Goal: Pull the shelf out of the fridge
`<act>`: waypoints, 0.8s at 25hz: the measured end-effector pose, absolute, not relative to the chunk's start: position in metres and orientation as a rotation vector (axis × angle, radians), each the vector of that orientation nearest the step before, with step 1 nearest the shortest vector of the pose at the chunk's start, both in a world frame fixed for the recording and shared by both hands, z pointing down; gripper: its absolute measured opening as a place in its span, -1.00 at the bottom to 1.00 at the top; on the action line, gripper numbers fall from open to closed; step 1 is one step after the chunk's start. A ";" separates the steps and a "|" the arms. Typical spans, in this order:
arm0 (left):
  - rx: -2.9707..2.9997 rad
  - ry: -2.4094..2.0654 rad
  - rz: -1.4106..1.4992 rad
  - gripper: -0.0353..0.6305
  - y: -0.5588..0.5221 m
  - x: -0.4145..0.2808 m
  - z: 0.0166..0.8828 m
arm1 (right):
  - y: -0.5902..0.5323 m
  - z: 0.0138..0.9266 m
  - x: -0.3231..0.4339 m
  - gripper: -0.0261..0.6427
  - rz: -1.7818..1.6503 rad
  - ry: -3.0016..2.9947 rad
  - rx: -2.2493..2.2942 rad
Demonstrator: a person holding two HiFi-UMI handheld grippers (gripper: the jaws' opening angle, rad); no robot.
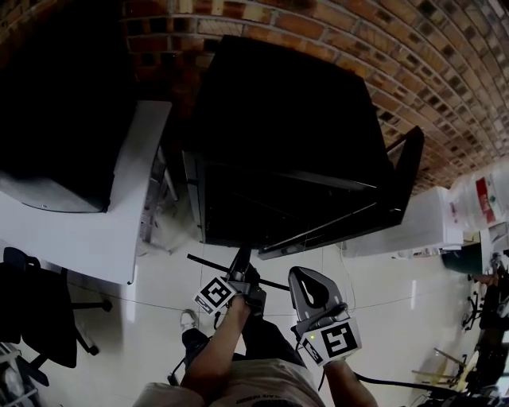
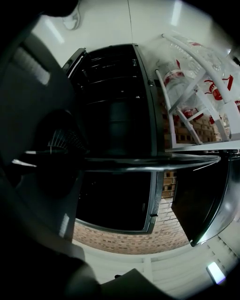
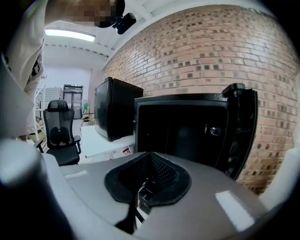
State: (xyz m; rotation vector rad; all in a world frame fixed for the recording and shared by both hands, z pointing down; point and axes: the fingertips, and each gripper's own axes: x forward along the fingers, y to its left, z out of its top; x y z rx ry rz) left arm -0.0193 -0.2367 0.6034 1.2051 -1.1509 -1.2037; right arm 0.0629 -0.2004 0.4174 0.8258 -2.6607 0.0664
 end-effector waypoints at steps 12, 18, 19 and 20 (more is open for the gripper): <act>1.354 -1.044 -1.123 -0.89 -0.178 -0.031 0.525 | -0.155 0.397 0.053 -0.91 0.098 -2.689 0.913; 1.472 -1.009 -1.118 -0.89 -0.159 -0.041 0.471 | -0.142 0.382 0.052 -0.91 0.098 -2.694 0.995; 1.493 -0.999 -1.122 -0.89 -0.156 -0.043 0.463 | -0.140 0.378 0.052 -0.91 0.094 -2.697 1.014; 1.512 -0.990 -1.125 -0.89 -0.153 -0.044 0.456 | -0.138 0.375 0.052 -0.91 0.089 -2.701 1.034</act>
